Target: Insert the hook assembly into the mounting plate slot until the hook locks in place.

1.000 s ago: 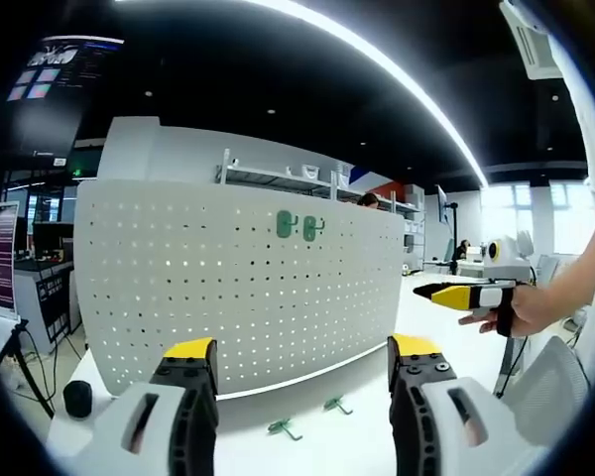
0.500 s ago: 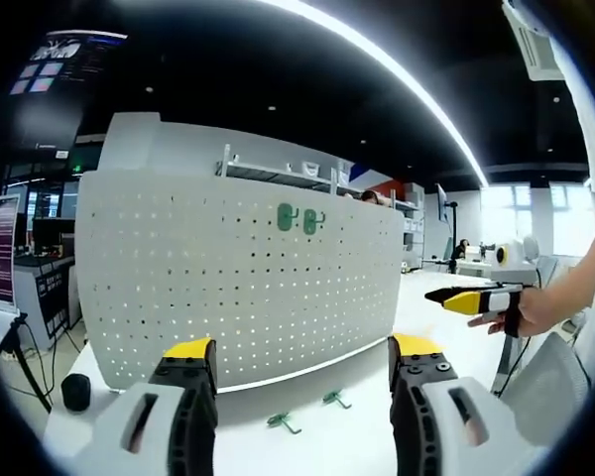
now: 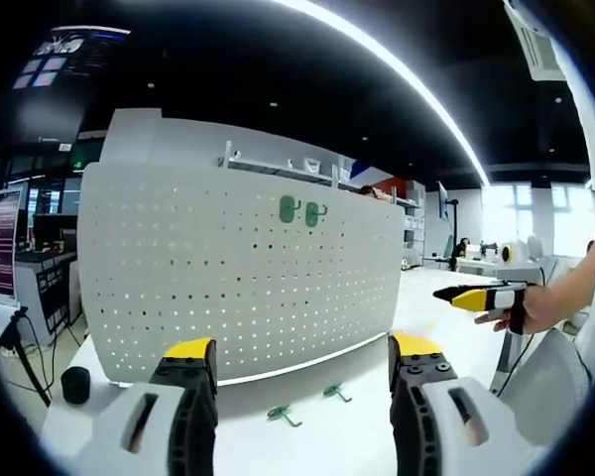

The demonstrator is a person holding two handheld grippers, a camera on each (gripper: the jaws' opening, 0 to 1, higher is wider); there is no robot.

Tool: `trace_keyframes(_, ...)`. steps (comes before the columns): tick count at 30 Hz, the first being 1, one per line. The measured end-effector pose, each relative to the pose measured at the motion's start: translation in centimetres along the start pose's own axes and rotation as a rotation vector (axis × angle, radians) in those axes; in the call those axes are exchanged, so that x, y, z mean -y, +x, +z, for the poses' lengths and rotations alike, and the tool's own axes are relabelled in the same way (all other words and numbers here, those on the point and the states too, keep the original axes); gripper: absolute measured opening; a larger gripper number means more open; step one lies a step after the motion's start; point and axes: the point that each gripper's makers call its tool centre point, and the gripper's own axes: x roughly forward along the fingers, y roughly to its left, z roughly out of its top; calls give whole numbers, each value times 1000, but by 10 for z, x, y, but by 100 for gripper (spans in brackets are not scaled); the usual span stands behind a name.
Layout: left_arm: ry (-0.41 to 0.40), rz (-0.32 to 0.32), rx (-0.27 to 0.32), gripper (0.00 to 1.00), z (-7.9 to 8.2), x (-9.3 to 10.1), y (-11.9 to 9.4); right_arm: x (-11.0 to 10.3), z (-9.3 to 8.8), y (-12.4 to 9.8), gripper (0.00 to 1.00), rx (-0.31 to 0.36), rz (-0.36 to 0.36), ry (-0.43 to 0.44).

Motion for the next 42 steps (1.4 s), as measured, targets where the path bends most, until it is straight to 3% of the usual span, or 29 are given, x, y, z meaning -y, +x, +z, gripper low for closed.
trace_keyframes(21,3,-10,-23,72,-5,0,-1,2,-13,-3,56,-50,-5,5)
trace_keyframes(37,-9,-18,-89,71,-26,-1,-1,6,-57,-2,58,-228,-12,60)
trace_keyframes(42,-5,-16,-103,71,-30,-2,-1,5,-63,-2,58,-251,-6,91)
